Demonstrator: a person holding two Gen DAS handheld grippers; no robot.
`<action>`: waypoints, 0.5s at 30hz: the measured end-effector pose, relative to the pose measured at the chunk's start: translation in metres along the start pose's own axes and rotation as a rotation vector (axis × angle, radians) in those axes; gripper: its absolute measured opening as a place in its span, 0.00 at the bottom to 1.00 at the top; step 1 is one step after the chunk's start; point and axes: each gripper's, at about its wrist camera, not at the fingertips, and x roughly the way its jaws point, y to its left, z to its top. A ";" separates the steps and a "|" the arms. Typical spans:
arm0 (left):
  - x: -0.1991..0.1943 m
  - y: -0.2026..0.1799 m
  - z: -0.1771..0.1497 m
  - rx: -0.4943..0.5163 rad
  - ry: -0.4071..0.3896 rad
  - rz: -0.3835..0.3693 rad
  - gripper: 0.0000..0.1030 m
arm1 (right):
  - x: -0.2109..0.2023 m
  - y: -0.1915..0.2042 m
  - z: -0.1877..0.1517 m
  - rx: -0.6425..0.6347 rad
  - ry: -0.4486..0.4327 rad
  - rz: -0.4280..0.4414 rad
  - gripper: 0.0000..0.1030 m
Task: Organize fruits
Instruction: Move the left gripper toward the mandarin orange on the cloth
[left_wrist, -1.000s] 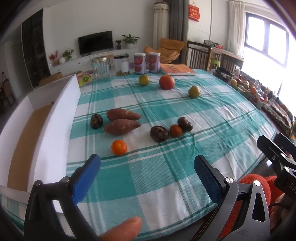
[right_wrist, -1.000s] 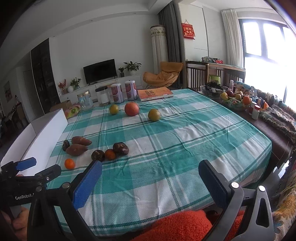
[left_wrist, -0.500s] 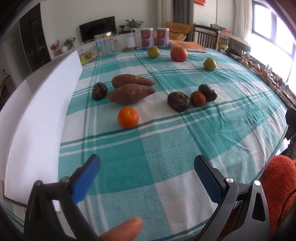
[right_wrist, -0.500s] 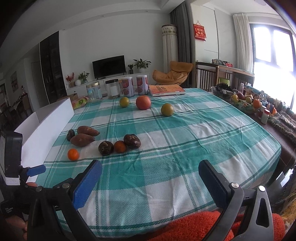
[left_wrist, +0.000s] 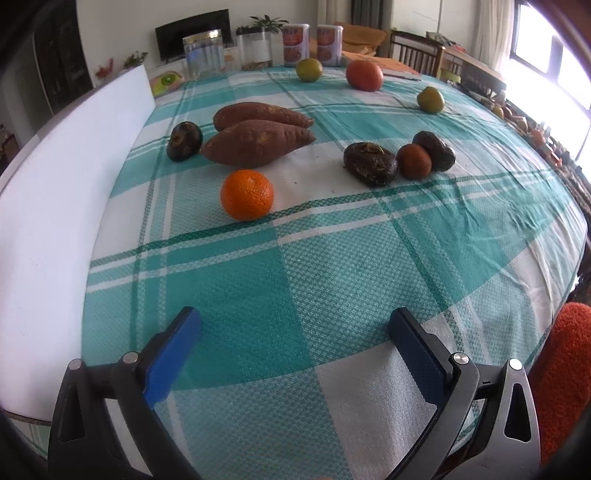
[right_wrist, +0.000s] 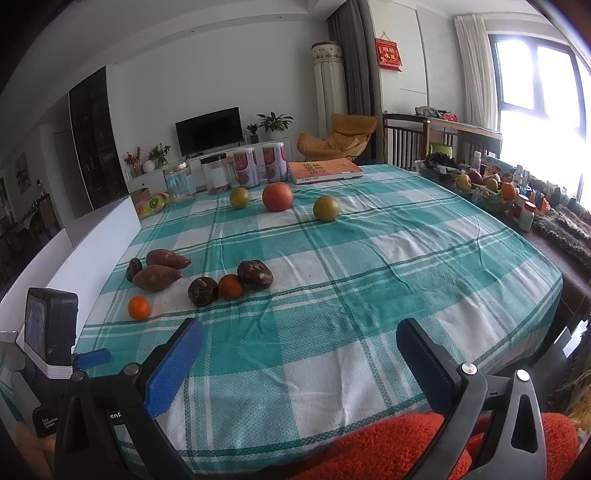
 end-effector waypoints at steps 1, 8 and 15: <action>0.000 0.001 0.000 0.006 -0.005 -0.005 1.00 | 0.000 -0.001 0.000 0.005 0.001 0.001 1.00; 0.004 0.015 0.020 0.000 0.013 -0.083 0.98 | 0.001 -0.009 -0.002 0.039 0.007 0.006 1.00; 0.009 0.038 0.064 -0.071 -0.031 -0.191 0.96 | 0.002 -0.010 -0.004 0.027 0.007 -0.002 1.00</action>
